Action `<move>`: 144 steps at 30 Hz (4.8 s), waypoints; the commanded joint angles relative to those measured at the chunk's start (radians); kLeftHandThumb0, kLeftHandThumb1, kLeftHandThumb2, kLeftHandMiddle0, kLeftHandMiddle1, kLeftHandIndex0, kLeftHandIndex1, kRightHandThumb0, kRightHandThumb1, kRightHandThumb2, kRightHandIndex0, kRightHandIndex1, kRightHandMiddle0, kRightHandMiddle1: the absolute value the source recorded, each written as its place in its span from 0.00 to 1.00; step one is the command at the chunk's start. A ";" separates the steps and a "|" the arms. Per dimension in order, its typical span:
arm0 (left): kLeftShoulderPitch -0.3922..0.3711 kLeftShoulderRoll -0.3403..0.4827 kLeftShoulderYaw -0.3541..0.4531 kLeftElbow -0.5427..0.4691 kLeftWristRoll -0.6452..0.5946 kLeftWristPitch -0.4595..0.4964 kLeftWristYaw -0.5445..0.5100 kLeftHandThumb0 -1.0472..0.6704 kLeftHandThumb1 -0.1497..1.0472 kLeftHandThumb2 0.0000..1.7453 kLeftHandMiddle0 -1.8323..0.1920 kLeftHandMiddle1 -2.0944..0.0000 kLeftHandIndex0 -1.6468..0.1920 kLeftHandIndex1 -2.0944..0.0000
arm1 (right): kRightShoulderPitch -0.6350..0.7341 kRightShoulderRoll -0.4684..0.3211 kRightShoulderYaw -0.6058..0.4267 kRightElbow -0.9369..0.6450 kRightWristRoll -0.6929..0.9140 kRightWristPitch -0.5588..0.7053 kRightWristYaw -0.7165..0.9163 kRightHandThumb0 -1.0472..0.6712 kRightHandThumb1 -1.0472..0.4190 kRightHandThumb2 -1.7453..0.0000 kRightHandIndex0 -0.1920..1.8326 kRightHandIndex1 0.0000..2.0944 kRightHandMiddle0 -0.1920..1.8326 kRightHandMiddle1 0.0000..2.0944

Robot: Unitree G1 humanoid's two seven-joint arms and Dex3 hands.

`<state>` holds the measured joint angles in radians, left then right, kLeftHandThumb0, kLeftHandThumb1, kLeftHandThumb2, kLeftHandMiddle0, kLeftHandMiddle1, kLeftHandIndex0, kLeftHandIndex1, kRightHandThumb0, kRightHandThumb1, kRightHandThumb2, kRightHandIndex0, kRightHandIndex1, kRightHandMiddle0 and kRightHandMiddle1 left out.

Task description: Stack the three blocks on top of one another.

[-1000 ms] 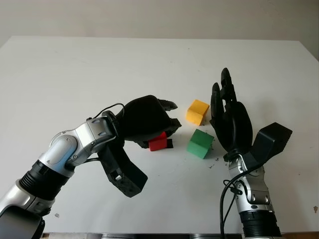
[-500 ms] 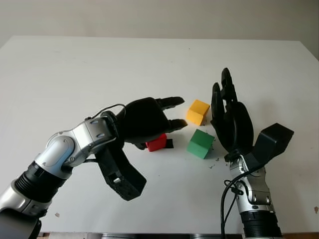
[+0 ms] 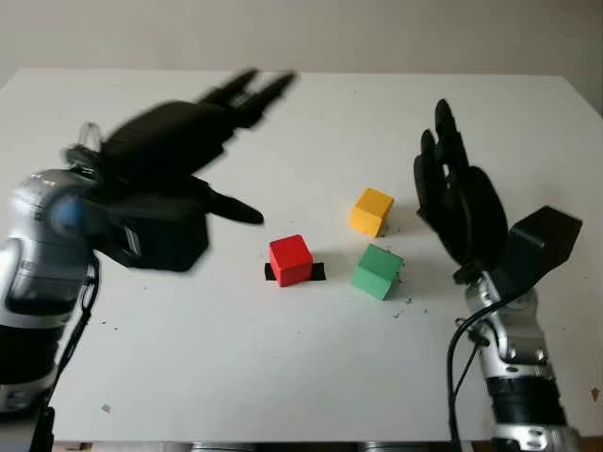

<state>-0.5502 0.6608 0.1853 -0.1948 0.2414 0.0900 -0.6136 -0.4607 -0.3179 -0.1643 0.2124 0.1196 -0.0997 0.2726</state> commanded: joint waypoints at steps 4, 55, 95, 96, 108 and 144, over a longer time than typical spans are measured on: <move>0.144 -0.043 0.046 -0.010 -0.051 0.032 0.106 0.08 1.00 0.33 1.00 1.00 1.00 1.00 | -0.149 -0.144 0.007 0.153 -0.047 -0.054 0.096 0.15 0.01 0.86 0.01 0.00 0.02 0.02; 0.420 -0.469 0.059 -0.018 -0.307 0.045 0.578 0.16 1.00 0.40 0.98 0.97 0.99 0.98 | -0.638 -0.399 0.710 0.788 -1.049 -0.730 -0.286 0.30 0.15 0.97 0.09 0.03 0.27 0.07; 0.487 -0.426 -0.007 -0.107 -0.236 0.030 0.499 0.19 1.00 0.41 1.00 0.99 1.00 1.00 | -0.744 -0.408 0.746 0.842 -1.032 -0.688 -0.380 0.39 0.10 0.97 0.22 0.04 0.36 0.52; 0.488 -0.425 -0.009 -0.105 -0.234 0.028 0.497 0.19 1.00 0.41 1.00 1.00 1.00 1.00 | -0.753 -0.410 0.739 0.835 -1.021 -0.688 -0.362 0.39 0.10 0.97 0.22 0.04 0.36 0.51; 0.510 -0.439 -0.043 -0.130 -0.195 0.041 0.519 0.18 1.00 0.41 1.00 1.00 1.00 1.00 | -0.776 -0.394 0.631 0.660 -0.841 -0.705 -0.107 0.38 0.09 0.97 0.22 0.03 0.36 0.53; 0.522 -0.483 -0.067 -0.126 -0.164 0.026 0.578 0.17 1.00 0.40 1.00 1.00 1.00 1.00 | -0.267 -0.075 0.302 -0.023 -0.007 0.347 0.440 0.32 0.10 0.97 0.20 0.02 0.30 0.68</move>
<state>-0.0330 0.1792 0.1170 -0.3147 0.0812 0.1212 -0.0367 -0.7390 -0.3971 0.1500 0.2239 0.0990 0.2296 0.7138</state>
